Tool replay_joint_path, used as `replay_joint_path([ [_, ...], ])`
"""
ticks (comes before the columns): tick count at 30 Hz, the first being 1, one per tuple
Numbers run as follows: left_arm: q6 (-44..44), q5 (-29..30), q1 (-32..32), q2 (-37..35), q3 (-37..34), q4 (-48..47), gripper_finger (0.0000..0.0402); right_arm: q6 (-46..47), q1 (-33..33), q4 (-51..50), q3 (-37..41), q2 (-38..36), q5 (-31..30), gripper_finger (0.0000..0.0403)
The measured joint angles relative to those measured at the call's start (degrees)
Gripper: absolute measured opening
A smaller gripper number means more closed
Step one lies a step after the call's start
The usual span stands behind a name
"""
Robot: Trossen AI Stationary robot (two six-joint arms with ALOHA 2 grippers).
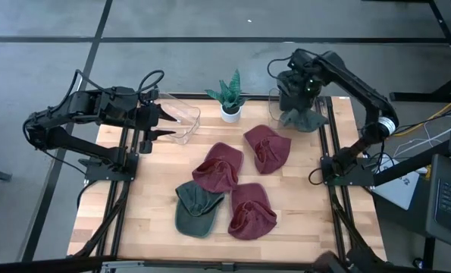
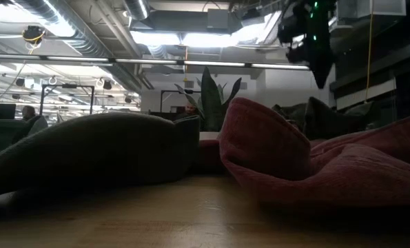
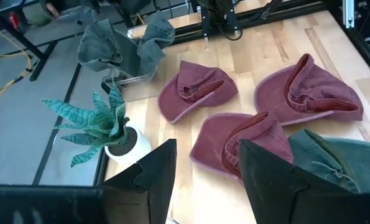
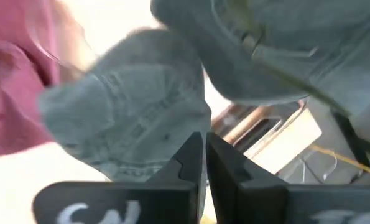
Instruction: Pick & Place hat
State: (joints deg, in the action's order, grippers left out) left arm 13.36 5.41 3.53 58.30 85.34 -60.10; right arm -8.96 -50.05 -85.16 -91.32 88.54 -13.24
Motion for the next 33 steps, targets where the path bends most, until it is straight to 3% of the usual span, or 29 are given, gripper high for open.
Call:
replay_joint_path([
  [9,0.36,-0.04,0.0,0.0,0.0,2.27,0.0169,4.65,11.45,10.93,-1.44,-15.31,-1.07,0.0019],
  [14,1.15,-0.33,0.0,-0.02,0.0,2.97,0.0169,13.41,23.11,14.44,3.56,-23.91,-13.89,0.0004],
  [16,1.34,-0.33,0.0,-0.02,0.0,2.97,0.0168,17.98,29.28,15.33,7.26,-25.38,-20.37,0.0005],
  [19,1.34,-0.04,0.0,-0.02,0.0,3.3,0.0168,23.38,35.37,16.25,14.15,-25.92,-25.23,0.0009],
  [21,1.34,0.0,0.0,-0.02,0.0,3.34,0.0169,27.03,37.55,16.71,18.89,-25.37,-24.77,0.001],
  [26,0.92,0.02,0.0,-0.02,0.0,3.34,0.017,33.46,42.79,22.73,24.01,-23.73,-14.15,0.0007],
  [31,0.92,0.09,0.0,-0.02,0.0,3.34,0.0171,28.08,46.81,19.57,23.29,-22.5,-20.44,0.0004],
  [33,0.92,0.69,0.0,-0.02,0.0,3.34,0.0171,28.52,46.34,15.43,23.27,-22.61,-18.34,0.0008],
])
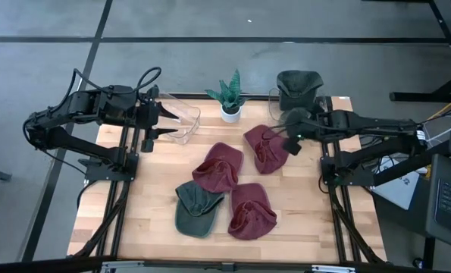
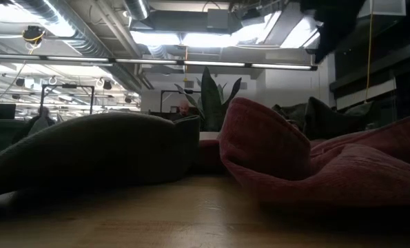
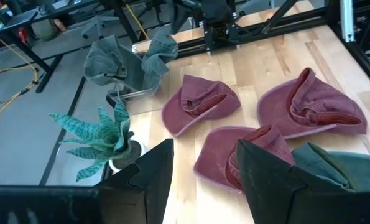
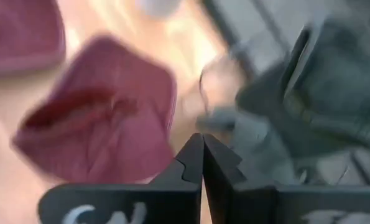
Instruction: Pick & Place hat
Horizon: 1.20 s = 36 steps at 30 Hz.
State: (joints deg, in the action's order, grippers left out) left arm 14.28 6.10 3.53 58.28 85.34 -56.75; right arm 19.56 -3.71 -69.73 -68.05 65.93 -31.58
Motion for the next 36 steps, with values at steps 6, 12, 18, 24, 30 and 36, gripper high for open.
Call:
replay_joint_path([
  [6,-0.02,0.27,0.0,0.0,0.0,-0.02,0.0171,4.01,1.08,-4.86,0.08,0.03,2.87,0.003],
  [12,-0.04,0.27,0.0,0.0,0.0,-0.04,0.0171,3.21,2.04,-6.73,4.22,0.09,2.92,0.0069],
  [18,-0.04,0.27,0.0,0.0,0.0,-0.09,0.0171,10.36,2.9,-10.09,11.72,-1.35,2.46,0.0135],
  [24,0.29,0.86,0.0,-0.02,0.0,-0.09,0.0171,9.74,5.34,-7.92,17.83,-1.94,-4.5,0.016],
  [30,0.94,0.87,0.01,-0.04,0.0,-0.13,0.0171,9.78,7.04,-7.89,20.59,-1.94,-9.26,0.0158],
  [36,1.4,0.86,0.02,-0.04,0.0,-0.13,0.0171,11.12,7.04,-8.09,18.92,-1.94,-10.75,0.0157],
])
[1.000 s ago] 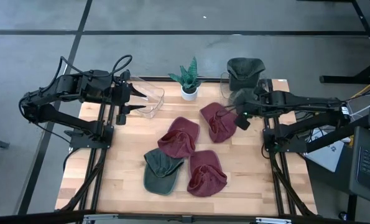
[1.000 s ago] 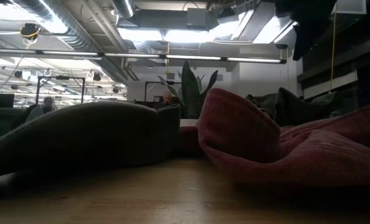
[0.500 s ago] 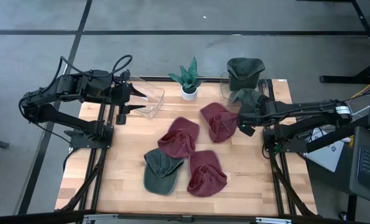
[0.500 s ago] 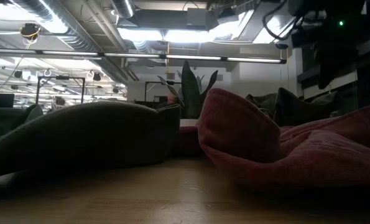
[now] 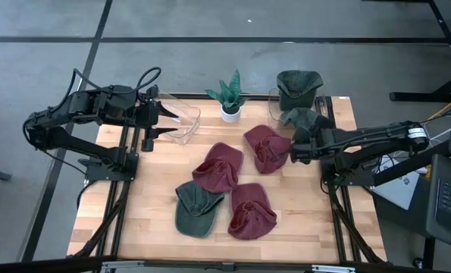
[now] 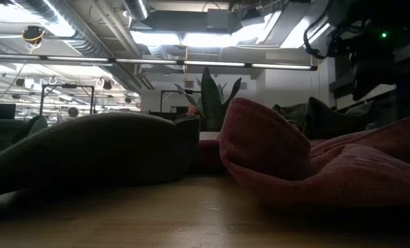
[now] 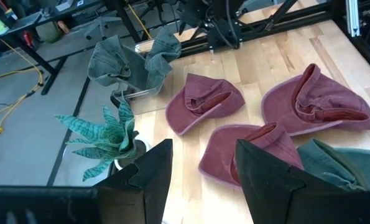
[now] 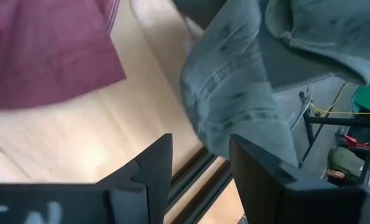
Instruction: Pick & Place hat
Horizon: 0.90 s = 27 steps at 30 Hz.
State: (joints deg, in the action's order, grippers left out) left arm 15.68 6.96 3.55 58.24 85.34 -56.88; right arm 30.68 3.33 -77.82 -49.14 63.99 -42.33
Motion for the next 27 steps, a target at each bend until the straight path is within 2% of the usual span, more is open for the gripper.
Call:
replay_joint_path([
  [6,0.07,0.0,-0.02,0.0,0.0,0.0,0.0171,-0.8,-1.17,0.21,-1.41,0.0,-1.58,0.0157],
  [14,0.09,-0.5,-0.01,0.0,0.0,-0.02,0.0171,-1.62,-9.42,0.26,-1.17,0.1,-1.17,0.0157],
  [21,0.09,-0.63,-0.04,-0.02,0.0,0.0,0.0171,-10.85,-14.64,3.96,-1.17,2.53,0.3,0.0157],
  [24,0.09,-0.65,-0.04,-0.02,0.0,-0.01,0.0171,-11.46,-15.93,4.54,-1.15,4.55,-2.43,0.0154],
  [27,0.09,-0.66,-0.06,-0.02,0.0,-0.01,0.0171,-11.83,-18.08,5.71,-1.15,6.69,-4.17,0.0133],
])
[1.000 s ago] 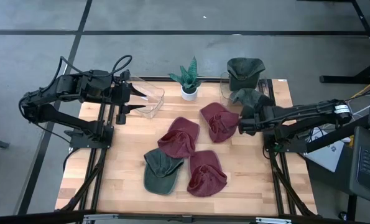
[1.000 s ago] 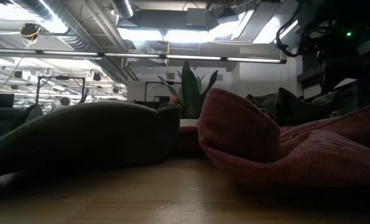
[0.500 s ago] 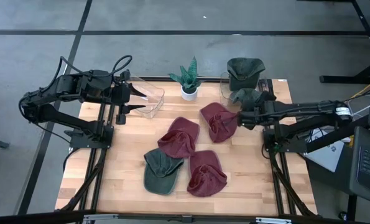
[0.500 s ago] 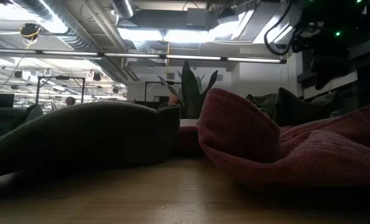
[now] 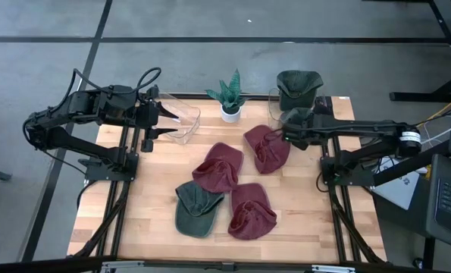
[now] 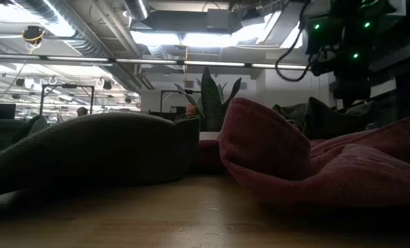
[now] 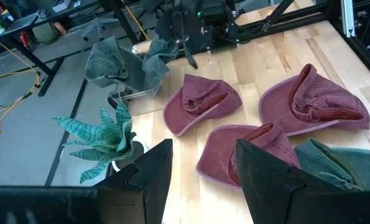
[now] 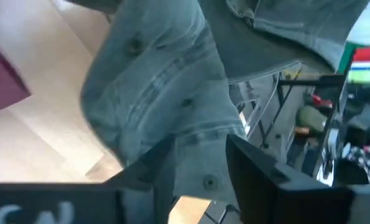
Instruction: Pick & Place hat
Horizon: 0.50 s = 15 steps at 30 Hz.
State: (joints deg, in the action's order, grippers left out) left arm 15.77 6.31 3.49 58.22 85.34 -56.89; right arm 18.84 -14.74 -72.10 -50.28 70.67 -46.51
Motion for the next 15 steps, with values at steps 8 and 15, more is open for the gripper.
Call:
replay_joint_path([
  [8,0.0,0.0,0.0,-0.01,0.0,0.01,0.0171,-2.78,-3.32,0.33,-4.08,3.45,1.46,0.0009],
  [15,0.0,0.02,0.0,-0.02,0.0,0.01,0.0171,-10.12,-7.5,-0.19,-18.38,3.43,-3.4,0.0003],
])
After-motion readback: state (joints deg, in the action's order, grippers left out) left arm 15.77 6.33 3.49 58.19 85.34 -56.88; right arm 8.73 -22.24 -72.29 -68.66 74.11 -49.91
